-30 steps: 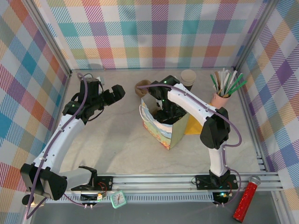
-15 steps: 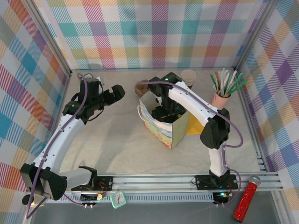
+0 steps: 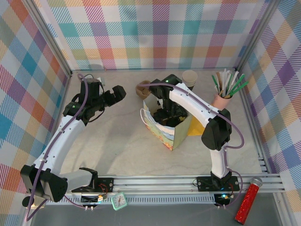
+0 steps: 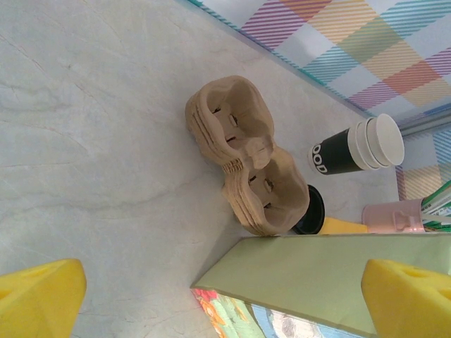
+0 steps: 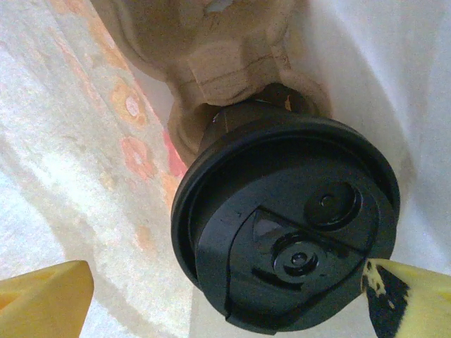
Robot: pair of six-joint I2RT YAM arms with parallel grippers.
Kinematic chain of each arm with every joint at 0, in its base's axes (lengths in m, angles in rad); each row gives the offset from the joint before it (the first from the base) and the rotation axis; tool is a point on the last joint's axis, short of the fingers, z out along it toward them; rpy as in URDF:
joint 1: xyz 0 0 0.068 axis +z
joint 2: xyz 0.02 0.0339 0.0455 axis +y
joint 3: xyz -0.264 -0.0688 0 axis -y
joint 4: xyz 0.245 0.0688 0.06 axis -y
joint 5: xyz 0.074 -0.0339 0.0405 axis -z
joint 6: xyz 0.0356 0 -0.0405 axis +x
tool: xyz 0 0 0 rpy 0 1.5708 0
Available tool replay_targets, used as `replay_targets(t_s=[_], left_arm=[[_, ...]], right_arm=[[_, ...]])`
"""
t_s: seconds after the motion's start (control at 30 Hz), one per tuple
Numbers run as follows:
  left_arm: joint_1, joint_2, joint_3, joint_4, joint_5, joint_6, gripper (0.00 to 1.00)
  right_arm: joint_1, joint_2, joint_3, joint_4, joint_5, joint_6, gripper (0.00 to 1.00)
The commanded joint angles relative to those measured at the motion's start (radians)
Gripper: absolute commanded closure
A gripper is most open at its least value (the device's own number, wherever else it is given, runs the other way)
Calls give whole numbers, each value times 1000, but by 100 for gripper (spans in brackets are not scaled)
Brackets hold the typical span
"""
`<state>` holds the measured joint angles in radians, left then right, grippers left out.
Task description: Pack the takeout coffee
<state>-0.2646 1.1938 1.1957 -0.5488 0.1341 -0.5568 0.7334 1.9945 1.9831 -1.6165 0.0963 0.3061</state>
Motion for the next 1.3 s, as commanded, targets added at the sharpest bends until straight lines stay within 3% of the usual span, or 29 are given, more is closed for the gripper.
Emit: replay_targets(t_s=[0.0, 1.27], left_arm=[[13, -24, 7, -2, 24, -1, 0], [-10, -3, -10, 29, 107, -9, 0]], right_arm=[[4, -23, -16, -54, -12, 14, 3], [38, 26, 115, -113, 2, 23, 2]])
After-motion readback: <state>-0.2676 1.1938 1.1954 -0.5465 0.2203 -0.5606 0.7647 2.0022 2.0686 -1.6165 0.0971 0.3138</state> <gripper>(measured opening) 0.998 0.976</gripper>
